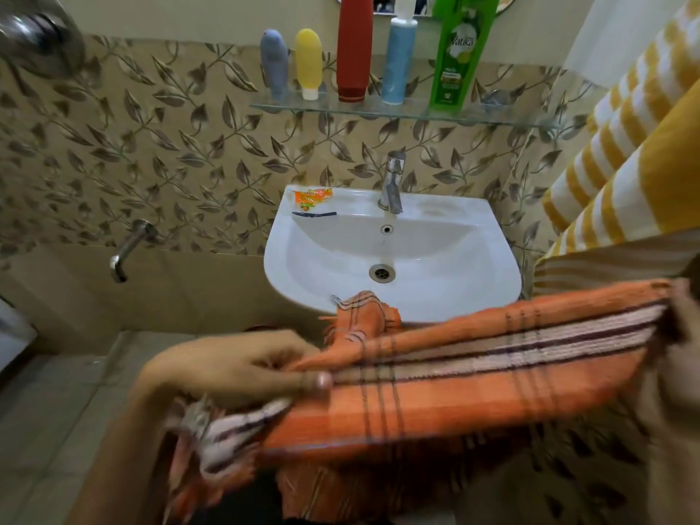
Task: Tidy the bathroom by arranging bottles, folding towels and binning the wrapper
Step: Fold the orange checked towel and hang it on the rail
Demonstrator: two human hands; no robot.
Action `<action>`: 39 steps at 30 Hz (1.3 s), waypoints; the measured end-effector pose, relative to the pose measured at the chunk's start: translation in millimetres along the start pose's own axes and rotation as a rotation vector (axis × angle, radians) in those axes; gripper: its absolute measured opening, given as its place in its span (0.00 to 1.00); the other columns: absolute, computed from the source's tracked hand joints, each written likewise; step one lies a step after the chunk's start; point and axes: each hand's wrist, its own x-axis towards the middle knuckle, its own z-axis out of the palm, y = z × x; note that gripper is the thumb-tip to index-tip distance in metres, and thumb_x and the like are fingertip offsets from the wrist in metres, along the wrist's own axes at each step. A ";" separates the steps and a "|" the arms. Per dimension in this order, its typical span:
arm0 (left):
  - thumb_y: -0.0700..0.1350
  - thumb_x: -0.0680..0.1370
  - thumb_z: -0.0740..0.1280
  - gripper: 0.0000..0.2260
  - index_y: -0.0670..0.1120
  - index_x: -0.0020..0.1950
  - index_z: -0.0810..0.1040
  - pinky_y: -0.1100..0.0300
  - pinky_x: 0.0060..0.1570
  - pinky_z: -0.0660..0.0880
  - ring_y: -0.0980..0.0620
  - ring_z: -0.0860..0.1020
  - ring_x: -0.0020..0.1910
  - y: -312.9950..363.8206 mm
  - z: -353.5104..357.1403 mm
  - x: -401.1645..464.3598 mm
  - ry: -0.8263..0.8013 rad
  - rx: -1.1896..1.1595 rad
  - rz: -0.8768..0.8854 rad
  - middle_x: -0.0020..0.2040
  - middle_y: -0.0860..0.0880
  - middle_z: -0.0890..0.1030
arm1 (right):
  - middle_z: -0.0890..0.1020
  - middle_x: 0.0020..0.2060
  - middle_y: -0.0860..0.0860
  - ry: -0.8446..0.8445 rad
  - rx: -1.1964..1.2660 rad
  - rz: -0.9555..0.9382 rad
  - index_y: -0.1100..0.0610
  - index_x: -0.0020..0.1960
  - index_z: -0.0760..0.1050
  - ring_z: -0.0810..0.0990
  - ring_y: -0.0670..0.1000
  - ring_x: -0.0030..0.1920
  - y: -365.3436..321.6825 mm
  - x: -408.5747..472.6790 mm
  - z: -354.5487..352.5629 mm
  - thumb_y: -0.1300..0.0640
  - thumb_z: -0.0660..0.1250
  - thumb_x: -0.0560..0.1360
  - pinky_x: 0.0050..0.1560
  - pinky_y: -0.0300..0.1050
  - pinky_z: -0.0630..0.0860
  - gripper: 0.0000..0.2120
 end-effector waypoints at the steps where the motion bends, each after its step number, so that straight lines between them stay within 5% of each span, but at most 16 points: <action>1: 0.54 0.78 0.60 0.17 0.41 0.49 0.79 0.57 0.41 0.77 0.55 0.79 0.39 3.0 -1.8 -1.5 0.089 -0.025 0.029 0.41 0.52 0.82 | 0.86 0.44 0.50 -0.023 -0.073 0.021 0.62 0.61 0.75 0.83 0.45 0.44 3.6 -3.8 1.0 0.46 0.54 0.81 0.56 0.46 0.77 0.22; 2: 0.53 0.78 0.59 0.17 0.42 0.51 0.80 0.58 0.43 0.78 0.53 0.81 0.41 8.8 -2.0 -0.1 0.164 -0.037 0.068 0.44 0.51 0.84 | 0.85 0.47 0.53 -0.074 -0.145 0.017 0.62 0.53 0.79 0.83 0.47 0.44 9.6 -10.4 7.4 0.43 0.56 0.78 0.56 0.43 0.77 0.24; 4: 0.53 0.79 0.57 0.18 0.44 0.55 0.80 0.56 0.51 0.79 0.49 0.83 0.48 19.0 -0.1 8.4 0.286 -0.065 0.115 0.49 0.48 0.85 | 0.86 0.40 0.53 -0.299 -0.301 0.013 0.65 0.39 0.74 0.77 0.45 0.32 21.1 -19.7 33.2 0.35 0.61 0.71 0.39 0.30 0.76 0.30; 7: 0.54 0.78 0.60 0.17 0.44 0.52 0.82 0.45 0.55 0.77 0.43 0.83 0.49 24.7 0.6 16.1 0.460 -0.152 0.099 0.48 0.44 0.85 | 0.78 0.29 0.47 -0.661 -0.376 0.068 0.54 0.37 0.72 0.73 0.43 0.30 33.6 -31.2 58.6 0.27 0.66 0.63 0.32 0.31 0.70 0.29; 10: 0.56 0.73 0.68 0.15 0.47 0.52 0.77 0.39 0.53 0.76 0.38 0.82 0.47 20.8 3.3 14.6 0.540 -0.178 0.046 0.46 0.42 0.85 | 0.74 0.27 0.48 -0.689 -0.252 0.059 0.52 0.37 0.73 0.71 0.43 0.28 29.5 -36.5 57.8 0.31 0.68 0.66 0.31 0.32 0.70 0.23; 13: 0.54 0.71 0.70 0.24 0.62 0.64 0.65 0.54 0.52 0.79 0.49 0.83 0.49 22.8 16.5 13.1 0.387 -0.124 0.090 0.51 0.47 0.84 | 0.74 0.27 0.48 -0.764 -0.068 0.048 0.57 0.39 0.71 0.71 0.43 0.26 22.3 -48.1 69.6 0.43 0.67 0.73 0.29 0.33 0.70 0.17; 15: 0.52 0.71 0.72 0.33 0.71 0.67 0.56 0.64 0.58 0.73 0.59 0.79 0.57 30.4 31.3 19.3 0.228 -0.022 0.092 0.59 0.57 0.80 | 0.77 0.30 0.48 -0.772 -0.138 -0.062 0.52 0.38 0.74 0.75 0.43 0.31 19.2 -54.5 81.1 0.42 0.69 0.71 0.34 0.34 0.72 0.14; 17: 0.53 0.72 0.71 0.27 0.70 0.64 0.63 0.72 0.57 0.70 0.68 0.74 0.58 39.4 45.8 28.8 0.181 0.101 0.101 0.60 0.67 0.75 | 0.80 0.31 0.47 -0.754 -0.160 -0.129 0.48 0.37 0.76 0.78 0.41 0.32 16.6 -57.7 91.0 0.42 0.73 0.67 0.33 0.32 0.73 0.11; 19: 0.53 0.74 0.68 0.11 0.54 0.56 0.76 0.54 0.54 0.75 0.58 0.79 0.48 44.3 53.0 36.0 0.239 0.160 0.120 0.50 0.54 0.81 | 0.82 0.29 0.46 -0.691 -0.134 -0.160 0.50 0.35 0.76 0.79 0.41 0.29 16.3 -57.5 96.2 0.49 0.73 0.67 0.30 0.31 0.74 0.08; 22: 0.56 0.76 0.63 0.16 0.44 0.45 0.80 0.41 0.45 0.73 0.44 0.77 0.39 47.1 48.5 35.9 0.379 0.134 0.125 0.41 0.39 0.79 | 0.83 0.30 0.48 -0.525 -0.198 -0.223 0.50 0.36 0.78 0.82 0.42 0.30 22.3 -48.7 92.0 0.54 0.72 0.66 0.31 0.32 0.76 0.04; 26: 0.55 0.76 0.60 0.20 0.39 0.46 0.79 0.40 0.50 0.73 0.39 0.78 0.45 49.9 42.6 30.1 0.531 0.052 0.196 0.44 0.36 0.80 | 0.84 0.45 0.49 -0.635 -0.363 -0.256 0.47 0.47 0.77 0.85 0.48 0.44 35.5 -42.7 83.8 0.60 0.72 0.73 0.44 0.38 0.80 0.09; 29: 0.54 0.77 0.60 0.21 0.36 0.45 0.78 0.39 0.48 0.72 0.37 0.77 0.43 55.1 48.4 25.1 0.564 -0.017 0.253 0.42 0.33 0.78 | 0.80 0.43 0.46 -0.601 -0.589 -0.428 0.47 0.47 0.75 0.81 0.46 0.45 48.9 -40.6 85.2 0.69 0.62 0.70 0.45 0.39 0.77 0.17; 32: 0.56 0.76 0.61 0.20 0.38 0.42 0.79 0.46 0.43 0.75 0.37 0.78 0.41 60.9 47.0 13.5 0.613 -0.095 0.319 0.40 0.35 0.79 | 0.78 0.42 0.42 -0.446 -0.731 -0.512 0.46 0.45 0.75 0.77 0.41 0.44 63.0 -35.1 84.8 0.74 0.63 0.65 0.42 0.30 0.71 0.23; 35: 0.57 0.75 0.62 0.22 0.37 0.44 0.79 0.44 0.43 0.76 0.36 0.79 0.40 59.0 38.3 2.4 0.697 -0.126 0.262 0.40 0.34 0.80 | 0.78 0.36 0.46 -0.394 -0.730 -0.365 0.49 0.40 0.75 0.76 0.41 0.36 71.6 -30.5 74.4 0.74 0.65 0.67 0.35 0.34 0.70 0.19; 39: 0.59 0.76 0.62 0.15 0.48 0.45 0.78 0.51 0.41 0.75 0.49 0.78 0.37 36.7 29.6 9.6 0.798 0.070 0.007 0.36 0.45 0.80 | 0.75 0.31 0.56 -0.468 -0.774 -0.270 0.58 0.38 0.72 0.71 0.54 0.31 75.3 -31.4 70.4 0.60 0.64 0.76 0.33 0.53 0.71 0.07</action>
